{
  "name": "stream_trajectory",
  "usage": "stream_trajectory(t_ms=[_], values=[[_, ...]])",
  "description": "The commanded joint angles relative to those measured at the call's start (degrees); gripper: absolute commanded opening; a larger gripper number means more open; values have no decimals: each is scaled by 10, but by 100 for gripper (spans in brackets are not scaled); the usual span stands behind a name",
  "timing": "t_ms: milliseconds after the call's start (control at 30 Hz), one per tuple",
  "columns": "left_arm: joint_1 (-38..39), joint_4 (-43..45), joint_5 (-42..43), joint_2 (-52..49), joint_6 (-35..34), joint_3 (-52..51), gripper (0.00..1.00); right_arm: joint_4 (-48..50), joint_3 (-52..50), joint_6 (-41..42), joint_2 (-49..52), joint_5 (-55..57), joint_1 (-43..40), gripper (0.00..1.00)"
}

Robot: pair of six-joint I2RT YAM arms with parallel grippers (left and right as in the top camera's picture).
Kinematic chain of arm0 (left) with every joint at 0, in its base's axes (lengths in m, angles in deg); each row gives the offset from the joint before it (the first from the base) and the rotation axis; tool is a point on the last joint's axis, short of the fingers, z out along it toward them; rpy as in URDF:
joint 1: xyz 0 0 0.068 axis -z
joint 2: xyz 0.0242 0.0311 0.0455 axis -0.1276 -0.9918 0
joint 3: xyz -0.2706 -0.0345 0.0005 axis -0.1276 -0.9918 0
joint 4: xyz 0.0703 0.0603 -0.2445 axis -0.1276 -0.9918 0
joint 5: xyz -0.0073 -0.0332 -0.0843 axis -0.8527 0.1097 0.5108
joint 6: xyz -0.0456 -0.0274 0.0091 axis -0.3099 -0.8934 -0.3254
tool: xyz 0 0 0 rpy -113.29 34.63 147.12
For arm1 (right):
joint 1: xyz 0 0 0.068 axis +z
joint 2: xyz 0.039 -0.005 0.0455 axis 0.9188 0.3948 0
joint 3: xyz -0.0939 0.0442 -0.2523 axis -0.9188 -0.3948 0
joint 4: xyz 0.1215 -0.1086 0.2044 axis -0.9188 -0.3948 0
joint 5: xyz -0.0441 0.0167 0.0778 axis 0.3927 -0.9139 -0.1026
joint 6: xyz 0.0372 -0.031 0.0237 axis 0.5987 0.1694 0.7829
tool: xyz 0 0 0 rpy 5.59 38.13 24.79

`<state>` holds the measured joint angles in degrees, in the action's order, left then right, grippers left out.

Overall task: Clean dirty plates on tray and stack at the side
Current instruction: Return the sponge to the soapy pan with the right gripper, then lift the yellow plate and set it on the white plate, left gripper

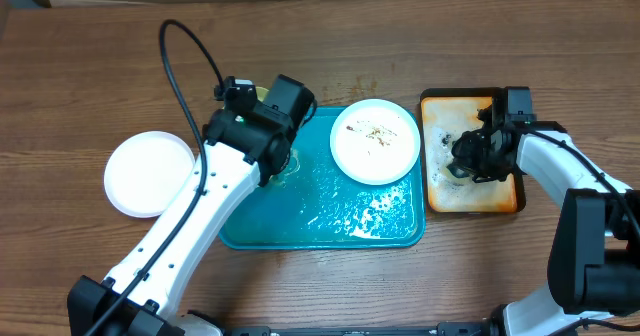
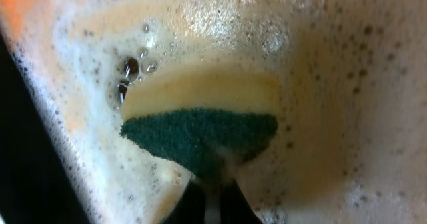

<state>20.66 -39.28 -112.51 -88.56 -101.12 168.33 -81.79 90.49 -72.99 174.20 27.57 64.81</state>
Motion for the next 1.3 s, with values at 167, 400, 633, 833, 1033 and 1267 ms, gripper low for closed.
stream_trajectory(t_ms=[167, 400, 633, 833, 1033, 1267], values=[[48, 0, -100, 12, -19, 11, 4, -91, 98, -24, -43, -16, -1, 4], [66, 0, -103, 11, -20, 11, 4, -112, 91, -50, -48, 0, -1, 4], [69, 0, -97, 11, -20, 10, 4, -56, 39, -50, -19, 19, 0, 4], [69, -1, -93, 11, -20, 7, 4, -3, -1, -50, 2, 19, 0, 4], [69, -2, -92, 11, -20, 2, 4, 9, -12, -50, 12, 19, 0, 4], [69, -2, -92, 11, -20, 0, 4, -46, 35, -46, -14, 14, 0, 4]])
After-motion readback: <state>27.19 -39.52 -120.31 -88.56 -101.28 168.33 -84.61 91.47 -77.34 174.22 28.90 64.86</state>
